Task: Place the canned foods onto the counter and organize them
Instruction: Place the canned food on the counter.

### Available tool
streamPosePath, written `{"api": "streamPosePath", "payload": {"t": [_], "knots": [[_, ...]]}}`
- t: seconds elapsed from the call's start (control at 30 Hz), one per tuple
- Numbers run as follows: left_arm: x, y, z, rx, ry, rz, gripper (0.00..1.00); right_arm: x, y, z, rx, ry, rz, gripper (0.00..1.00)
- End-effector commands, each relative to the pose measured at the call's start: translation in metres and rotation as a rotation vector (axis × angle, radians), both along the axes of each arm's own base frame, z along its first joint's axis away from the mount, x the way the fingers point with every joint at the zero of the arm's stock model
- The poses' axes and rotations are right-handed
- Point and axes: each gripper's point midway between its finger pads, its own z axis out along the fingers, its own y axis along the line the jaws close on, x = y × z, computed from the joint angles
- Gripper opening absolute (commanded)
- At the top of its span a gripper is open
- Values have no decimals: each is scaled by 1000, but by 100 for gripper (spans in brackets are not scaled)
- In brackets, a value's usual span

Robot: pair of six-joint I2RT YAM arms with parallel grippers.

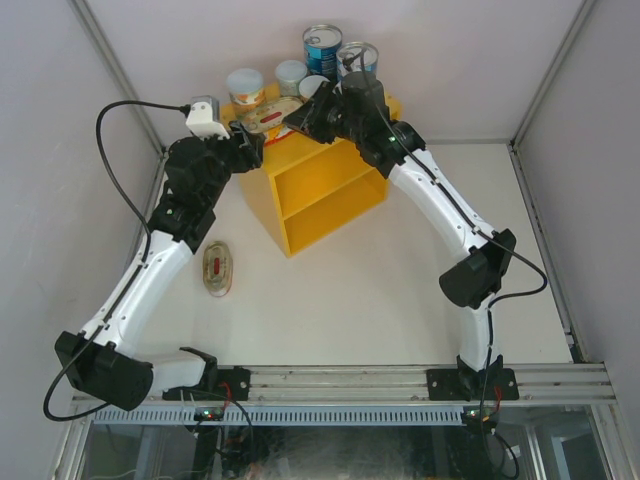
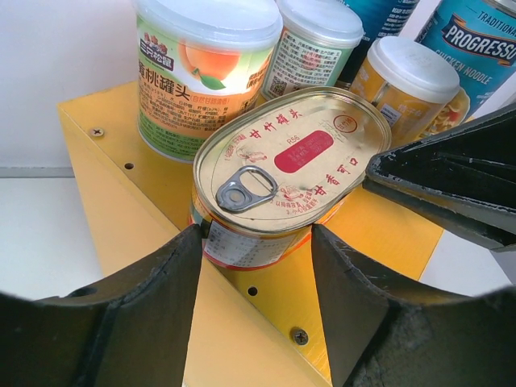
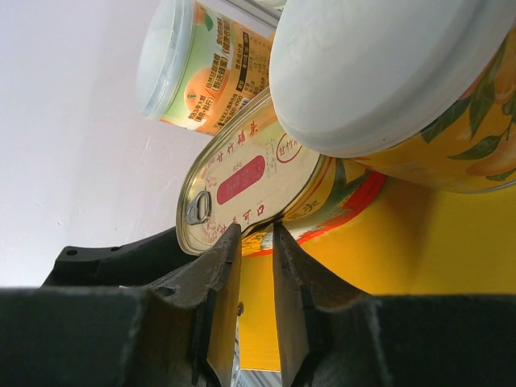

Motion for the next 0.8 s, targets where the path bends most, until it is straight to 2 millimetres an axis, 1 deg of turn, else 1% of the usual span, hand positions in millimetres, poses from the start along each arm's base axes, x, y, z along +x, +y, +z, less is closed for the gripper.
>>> {"api": "streamPosePath", "payload": {"t": [0.0, 0.1, 0.23, 0.37, 0.5, 0.6, 0.7, 0.77], "knots": [[-2, 1, 12, -37, -40, -5, 61, 0, -6, 15, 2, -42, -3, 22], [-6, 2, 19, -50, -55, -6, 64, -6, -9, 26, -4, -75, -5, 24], [-13, 4, 33, -71, -76, -6, 69, -13, -13, 37, 3, -102, 1, 29], [-20, 5, 44, -89, -89, -11, 72, -19, -16, 40, -4, -116, 13, 34], [-31, 10, 52, -96, -99, 7, 73, -30, -22, 47, -7, -138, 23, 39], [-41, 19, 48, -92, -85, 42, 74, -41, -27, 55, -14, -167, 28, 42], [-55, 34, 35, -73, -44, 100, 75, -57, -35, 64, -46, -207, 34, 45], [-68, 49, 24, -73, -14, 157, 75, -69, -40, 68, -71, -232, 42, 48]]}}
